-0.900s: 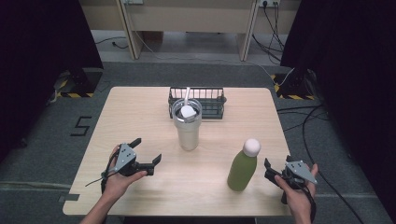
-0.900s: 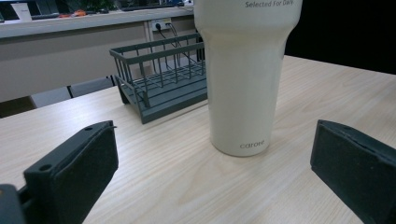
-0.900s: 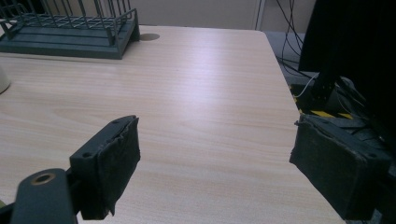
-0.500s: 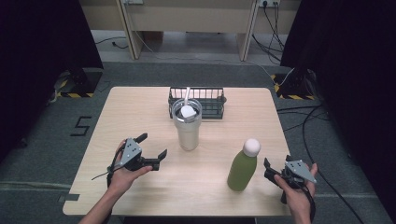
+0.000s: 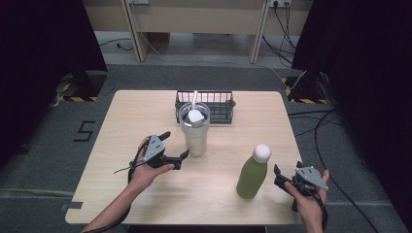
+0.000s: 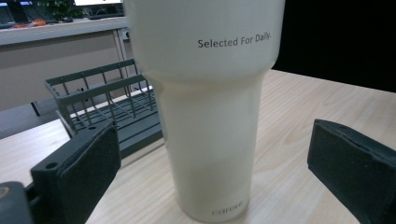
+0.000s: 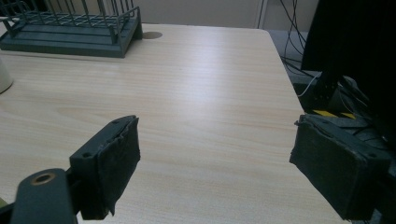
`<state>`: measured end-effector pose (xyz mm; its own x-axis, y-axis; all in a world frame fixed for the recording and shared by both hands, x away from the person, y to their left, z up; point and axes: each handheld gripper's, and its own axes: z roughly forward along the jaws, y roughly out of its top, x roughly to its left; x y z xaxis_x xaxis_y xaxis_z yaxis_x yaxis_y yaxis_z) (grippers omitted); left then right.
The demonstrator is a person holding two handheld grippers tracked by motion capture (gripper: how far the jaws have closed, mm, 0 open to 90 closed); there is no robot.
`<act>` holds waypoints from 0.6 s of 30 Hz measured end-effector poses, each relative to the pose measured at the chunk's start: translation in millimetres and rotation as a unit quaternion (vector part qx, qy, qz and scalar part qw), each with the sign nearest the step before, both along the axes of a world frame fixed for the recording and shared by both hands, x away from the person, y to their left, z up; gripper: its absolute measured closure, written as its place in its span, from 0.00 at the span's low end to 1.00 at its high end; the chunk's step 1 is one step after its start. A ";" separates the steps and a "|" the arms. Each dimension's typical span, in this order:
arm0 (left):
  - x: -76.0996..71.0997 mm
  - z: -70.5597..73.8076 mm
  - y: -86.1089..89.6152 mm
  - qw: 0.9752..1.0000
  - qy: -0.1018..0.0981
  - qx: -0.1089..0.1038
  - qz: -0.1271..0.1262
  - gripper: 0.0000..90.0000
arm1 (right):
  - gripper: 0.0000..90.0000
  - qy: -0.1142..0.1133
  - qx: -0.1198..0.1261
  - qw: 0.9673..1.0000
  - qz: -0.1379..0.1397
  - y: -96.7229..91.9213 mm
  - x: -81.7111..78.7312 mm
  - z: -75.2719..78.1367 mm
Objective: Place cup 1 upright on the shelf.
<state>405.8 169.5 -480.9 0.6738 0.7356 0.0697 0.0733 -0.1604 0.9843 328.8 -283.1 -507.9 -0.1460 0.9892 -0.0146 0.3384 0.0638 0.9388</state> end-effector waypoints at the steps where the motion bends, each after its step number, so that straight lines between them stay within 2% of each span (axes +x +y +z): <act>1: 2.0 0.1 -1.8 1.000 0.001 -0.001 -0.001 0.02 | 0.17 0.000 0.000 1.000 0.000 -0.1 0.0 0.4; 12: 27.7 -3.1 -14.9 1.000 0.009 0.002 0.005 0.04 | 0.17 0.001 0.001 1.000 0.000 -0.3 0.6 -0.3; 18: 33.3 -5.0 -20.3 1.000 0.012 0.001 0.001 0.05 | 0.17 0.002 0.000 1.000 -0.002 -0.2 1.7 -0.6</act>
